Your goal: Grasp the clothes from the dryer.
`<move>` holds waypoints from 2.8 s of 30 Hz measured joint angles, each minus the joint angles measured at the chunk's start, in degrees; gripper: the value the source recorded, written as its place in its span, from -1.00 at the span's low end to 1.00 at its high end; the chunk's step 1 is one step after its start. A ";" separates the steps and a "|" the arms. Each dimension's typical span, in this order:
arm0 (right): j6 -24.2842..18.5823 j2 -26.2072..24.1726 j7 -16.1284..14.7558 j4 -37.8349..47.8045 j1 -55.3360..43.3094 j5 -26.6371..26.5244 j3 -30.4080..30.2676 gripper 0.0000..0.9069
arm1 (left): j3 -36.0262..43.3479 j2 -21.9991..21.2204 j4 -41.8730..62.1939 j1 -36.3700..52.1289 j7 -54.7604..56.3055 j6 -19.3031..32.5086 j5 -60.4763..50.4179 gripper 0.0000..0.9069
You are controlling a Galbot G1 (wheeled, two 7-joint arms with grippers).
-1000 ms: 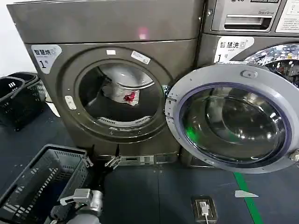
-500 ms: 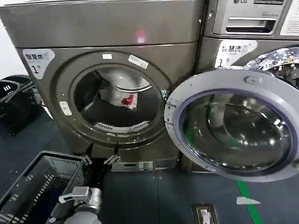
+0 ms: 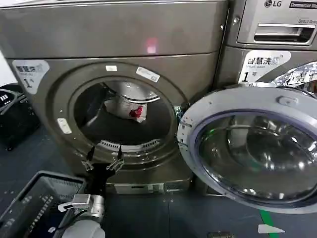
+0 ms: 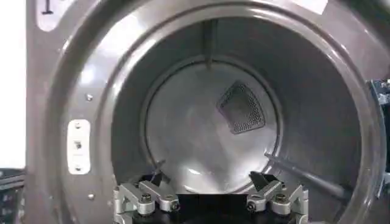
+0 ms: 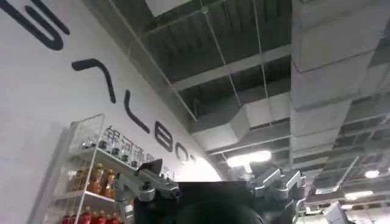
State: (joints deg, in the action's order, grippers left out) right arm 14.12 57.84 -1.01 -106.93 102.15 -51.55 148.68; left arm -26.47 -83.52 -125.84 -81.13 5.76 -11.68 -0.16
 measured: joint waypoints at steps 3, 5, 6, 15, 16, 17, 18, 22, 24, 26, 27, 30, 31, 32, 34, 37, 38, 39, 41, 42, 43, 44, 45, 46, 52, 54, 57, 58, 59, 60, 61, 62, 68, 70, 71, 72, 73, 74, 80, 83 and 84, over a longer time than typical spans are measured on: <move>-0.03 0.06 0.08 0.35 0.11 0.02 0.27 1.00 | 0.56 0.02 0.07 -0.17 -0.30 -0.01 -0.23 1.00; -0.04 0.01 0.08 0.49 0.29 0.02 0.48 1.00 | 0.69 0.11 0.07 -0.20 -0.40 0.01 -0.28 1.00; -0.04 0.00 0.08 0.49 0.31 0.02 0.49 1.00 | 0.69 0.14 0.07 -0.21 -0.39 0.02 -0.28 1.00; -0.21 -0.13 0.24 0.76 0.61 -0.09 0.93 1.00 | 1.02 0.31 0.01 -0.23 -0.80 0.25 -0.50 1.00; -0.20 -0.21 0.27 0.88 0.64 -0.08 0.99 1.00 | 1.09 0.31 0.04 -0.15 -0.82 0.24 -0.50 1.00; -0.19 -0.32 0.29 1.03 0.68 -0.08 1.14 1.00 | 1.23 0.33 0.08 -0.01 -0.89 0.22 -0.48 1.00; -0.16 -0.45 0.31 1.15 0.78 -0.08 1.31 1.00 | 1.32 0.41 0.20 0.16 -0.93 0.21 -0.48 1.00; -0.10 -0.69 0.56 1.39 1.14 -0.10 1.84 1.00 | 1.10 0.68 0.51 0.87 -0.94 0.05 -0.17 1.00; -0.10 -0.70 0.83 1.58 1.27 -0.10 2.14 1.00 | 1.04 0.63 0.66 1.17 -0.93 0.04 -0.09 1.00; -0.10 -0.93 1.02 1.82 1.53 -0.10 2.46 1.00 | 1.12 0.57 0.96 1.50 -0.92 0.06 -0.08 1.00; -0.10 -1.05 1.06 2.00 1.69 -0.10 2.68 1.00 | 1.16 0.54 1.08 1.68 -0.91 0.06 -0.08 1.00; -0.10 -1.10 1.10 2.51 2.13 -0.05 3.37 1.00 | 1.45 0.38 1.49 2.30 -0.91 0.02 -0.03 1.00; -0.09 -1.09 1.11 2.60 2.24 -0.06 3.59 1.00 | 1.64 0.39 1.58 2.51 -0.91 0.02 0.00 1.00; -0.06 -1.07 1.12 2.66 2.38 -0.05 3.79 1.00 | 1.81 0.39 1.72 2.68 -0.92 0.02 0.00 1.00; -0.03 -1.07 1.12 2.82 2.65 -0.05 4.18 1.00 | 2.10 0.38 2.01 3.01 -0.91 0.03 0.01 1.00; 0.04 -1.03 1.02 2.96 2.73 0.09 4.40 1.00 | 2.25 0.46 2.32 3.51 -0.84 0.03 0.01 1.00; 0.04 -0.94 1.00 2.93 2.73 0.10 4.40 1.00 | 2.25 0.49 2.39 3.67 -0.84 0.02 0.01 1.00; 0.05 -0.83 0.97 2.87 2.73 0.10 4.38 1.00 | 2.28 0.51 2.39 3.78 -0.84 0.01 0.03 1.00; 0.05 -0.67 0.92 2.67 2.65 0.10 4.16 1.00 | 2.28 0.58 2.39 3.78 -0.85 0.00 0.10 1.00; 0.06 -0.63 0.91 2.55 2.52 0.10 3.97 1.00 | 2.25 0.62 2.38 3.70 -0.85 0.01 0.12 1.00; 0.08 -0.57 0.87 2.37 2.39 0.11 3.79 1.00 | 2.22 0.66 2.36 3.60 -0.85 0.01 0.13 1.00; 0.10 -0.56 0.81 2.26 2.30 0.13 3.62 1.00 | 2.19 0.73 2.27 3.46 -0.85 0.01 0.15 1.00; 0.11 -0.56 0.70 2.08 2.24 0.17 3.50 1.00 | 2.16 0.82 2.18 3.34 -0.85 0.02 0.16 1.00; 0.12 -0.59 0.69 2.03 2.22 0.18 3.46 1.00 | 2.09 0.84 2.14 3.25 -0.84 0.02 0.16 1.00; 0.12 -0.82 0.66 2.05 2.27 0.19 3.31 1.00 | 2.04 0.78 1.70 2.66 -0.84 0.05 0.16 1.00; 0.12 -0.85 0.66 2.08 2.24 0.19 3.14 1.00 | 2.03 0.80 1.48 2.52 -0.84 0.05 0.16 1.00; 0.12 -0.83 0.63 1.95 2.05 0.21 2.87 1.00 | 1.99 0.82 1.45 2.35 -0.84 0.05 0.12 1.00; 0.11 -0.80 0.62 1.88 2.02 0.22 2.75 1.00 | 1.99 0.82 1.43 2.32 -0.84 0.05 0.11 1.00; 0.13 -0.73 0.53 1.78 2.01 0.27 2.74 1.00 | 2.00 0.81 1.40 2.29 -0.83 0.05 0.11 1.00; 0.14 -0.62 0.44 1.67 2.01 0.37 2.74 1.00 | 1.98 0.77 1.40 2.29 -0.85 0.06 0.09 1.00; 0.20 -0.52 0.34 1.55 2.02 0.52 2.74 1.00 | 1.84 0.73 1.47 2.35 -0.85 0.15 0.09 1.00; 0.40 -0.42 0.21 1.38 2.07 0.76 2.75 1.00 | 1.70 0.70 1.62 2.46 -0.89 0.24 0.11 1.00; 0.85 -0.25 -0.53 0.23 2.72 1.44 3.26 1.00 | 0.83 0.38 3.48 4.48 -0.74 0.01 1.50 1.00; 1.08 -0.19 -0.64 -0.18 3.00 1.60 3.62 1.00 | 0.80 0.04 4.65 6.04 -0.45 -0.09 1.81 1.00; 1.19 -0.19 -0.68 -0.31 3.17 1.68 3.76 1.00 | 0.80 -0.13 5.48 7.04 -0.27 -0.15 1.97 1.00; 1.26 -0.23 -0.70 -0.33 3.30 1.79 3.90 1.00 | 0.81 -0.16 6.41 8.13 -0.08 -0.15 2.06 1.00; 1.31 -0.28 -0.75 -0.35 3.44 1.94 4.10 1.00 | 0.87 -0.16 7.55 9.33 0.03 -0.15 2.23 1.00; 1.32 -0.28 -0.84 -0.45 3.53 2.04 4.22 1.00 | 0.90 -0.20 8.77 10.64 0.16 -0.14 2.46 1.00; 0.42 -0.18 -2.04 -0.45 3.92 2.94 4.78 1.00 | 0.51 -0.44 19.39 21.13 0.07 0.74 2.49 1.00; 0.05 0.06 -2.60 -0.52 3.67 3.09 4.61 1.00 | 0.50 -0.18 26.04 27.18 -0.36 1.79 2.19 1.00; 0.02 0.08 -2.75 -0.55 3.58 3.10 4.52 1.00 | 0.44 -0.20 28.14 29.05 -0.44 2.14 2.14 1.00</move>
State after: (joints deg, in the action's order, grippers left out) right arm 14.14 57.92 -3.76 -107.48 105.73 -48.45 153.19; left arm -26.03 -83.72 -97.70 -52.07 5.32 -9.54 1.98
